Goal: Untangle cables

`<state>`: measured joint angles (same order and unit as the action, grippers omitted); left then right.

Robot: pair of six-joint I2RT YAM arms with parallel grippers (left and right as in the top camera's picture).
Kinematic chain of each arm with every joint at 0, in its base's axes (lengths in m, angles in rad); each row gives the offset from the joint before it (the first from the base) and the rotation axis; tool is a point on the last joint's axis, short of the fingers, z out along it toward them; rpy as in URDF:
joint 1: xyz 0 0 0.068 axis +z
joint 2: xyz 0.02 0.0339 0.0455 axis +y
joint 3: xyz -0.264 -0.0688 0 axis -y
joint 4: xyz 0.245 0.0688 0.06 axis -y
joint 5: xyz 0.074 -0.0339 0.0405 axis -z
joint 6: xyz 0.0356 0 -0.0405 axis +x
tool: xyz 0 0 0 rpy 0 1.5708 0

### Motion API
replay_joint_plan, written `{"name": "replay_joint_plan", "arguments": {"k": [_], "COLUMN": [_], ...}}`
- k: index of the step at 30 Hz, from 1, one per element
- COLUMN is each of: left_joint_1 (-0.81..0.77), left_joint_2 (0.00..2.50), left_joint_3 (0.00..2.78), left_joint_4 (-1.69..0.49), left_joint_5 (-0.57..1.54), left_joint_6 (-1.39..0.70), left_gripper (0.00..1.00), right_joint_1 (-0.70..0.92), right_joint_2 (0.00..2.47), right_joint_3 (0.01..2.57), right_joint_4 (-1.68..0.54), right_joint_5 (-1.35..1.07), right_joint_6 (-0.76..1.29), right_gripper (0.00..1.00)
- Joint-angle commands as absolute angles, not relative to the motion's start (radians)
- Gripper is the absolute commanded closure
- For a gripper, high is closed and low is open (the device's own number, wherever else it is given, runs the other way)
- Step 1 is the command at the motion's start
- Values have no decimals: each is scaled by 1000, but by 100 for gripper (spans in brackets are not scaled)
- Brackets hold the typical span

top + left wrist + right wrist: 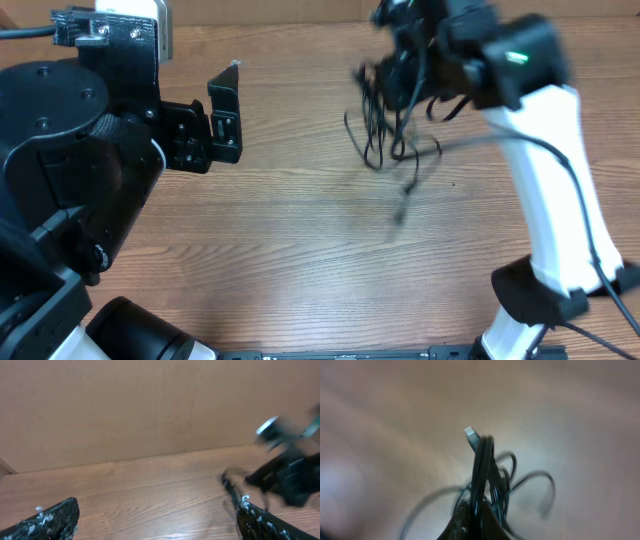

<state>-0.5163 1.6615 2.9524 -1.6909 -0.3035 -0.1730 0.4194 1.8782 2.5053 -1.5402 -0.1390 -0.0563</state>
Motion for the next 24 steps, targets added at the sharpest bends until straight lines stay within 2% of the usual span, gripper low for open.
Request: {"name": "replay_joint_plan", "arguments": {"k": [1, 3, 5, 8, 11, 14, 15, 19, 24], "left_joint_1": [-517, -517, -517, -517, -517, -517, -517, -506, -482], "left_joint_2": [1656, 1656, 1665, 1683, 1685, 1646, 1633, 1503, 1319], "left_joint_3": [2960, 2960, 2960, 2960, 2947, 2877, 2846, 2550, 2142], "left_joint_4": [-1646, -1502, -1223, -1026, -978, -1044, -1044, -961, -817], "left_joint_5": [-324, -375, -473, -490, -492, -494, -494, -532, -536], "left_joint_6": [-153, -153, -134, -9, 120, 119, 120, 136, 160], "left_gripper": [0, 0, 0, 0, 0, 12, 12, 2, 0], "right_joint_1": [419, 419, 419, 407, 389, 377, 368, 286, 213], "right_joint_2": [1716, 1713, 1713, 1708, 1707, 1673, 1652, 1457, 1148], "right_joint_3": [2778, 2847, 2880, 2880, 2879, 2828, 2793, 2418, 1848], "right_joint_4": [-1453, -1343, -1163, -1028, -957, -1003, -1031, -983, -723], "right_joint_5": [-110, -65, -4, 1, 1, 7, 7, 7, 7], "right_joint_6": [-19, -43, -80, -170, -192, -215, -221, -241, -233], "right_gripper": [96, 96, 96, 96, 96, 96, 96, 96, 96]}}
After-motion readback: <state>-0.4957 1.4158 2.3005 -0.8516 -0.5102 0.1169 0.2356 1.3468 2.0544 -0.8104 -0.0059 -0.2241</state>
